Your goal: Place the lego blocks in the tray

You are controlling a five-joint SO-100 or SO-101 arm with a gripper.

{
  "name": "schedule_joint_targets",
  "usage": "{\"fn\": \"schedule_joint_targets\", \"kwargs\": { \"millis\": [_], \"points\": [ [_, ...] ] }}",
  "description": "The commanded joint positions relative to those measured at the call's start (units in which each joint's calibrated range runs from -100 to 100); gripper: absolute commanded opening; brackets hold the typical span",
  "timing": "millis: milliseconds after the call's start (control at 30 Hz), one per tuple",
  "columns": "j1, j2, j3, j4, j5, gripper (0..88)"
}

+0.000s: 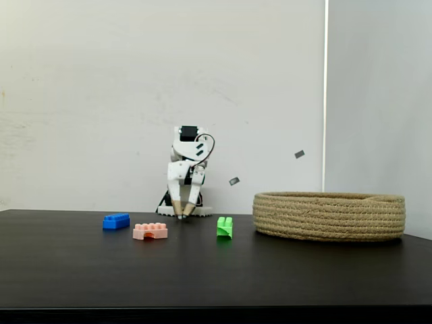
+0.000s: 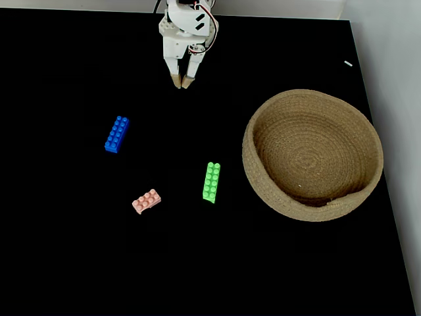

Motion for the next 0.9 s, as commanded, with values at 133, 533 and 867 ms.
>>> {"fn": "schedule_joint_targets", "kwargs": {
  "millis": [133, 533, 867],
  "points": [
    [-0.6, -0.4, 0.7, 0.3, 0.0, 0.0],
    [-1.8, -0.4, 0.7, 0.3, -2.4, 0.0],
    [-1.3, 7.7, -3.6, -11.7, -5.8, 0.0]
  ]
}}
